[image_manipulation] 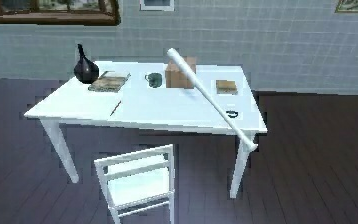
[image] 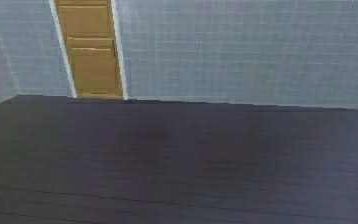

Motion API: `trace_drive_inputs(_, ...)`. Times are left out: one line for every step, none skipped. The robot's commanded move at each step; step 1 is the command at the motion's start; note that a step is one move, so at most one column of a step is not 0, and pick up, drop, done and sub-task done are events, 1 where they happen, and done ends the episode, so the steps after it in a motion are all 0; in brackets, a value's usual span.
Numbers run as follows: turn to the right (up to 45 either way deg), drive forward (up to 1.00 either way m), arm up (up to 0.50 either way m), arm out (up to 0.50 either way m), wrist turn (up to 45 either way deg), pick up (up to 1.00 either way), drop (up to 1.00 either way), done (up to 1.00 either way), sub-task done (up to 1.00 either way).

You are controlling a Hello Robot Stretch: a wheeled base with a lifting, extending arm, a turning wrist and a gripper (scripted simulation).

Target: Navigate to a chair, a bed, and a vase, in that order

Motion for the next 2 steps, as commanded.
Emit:
trace_drive_inputs(-6.0, 0.0, 0.0, 0.0, 0.0, 0.0, 0.0, 0.0, 0.0)
trace_drive_inputs(0.0, 0.05, 0.0, 0.0, 0.0, 0.0, 0.0, 0.0, 0.0)
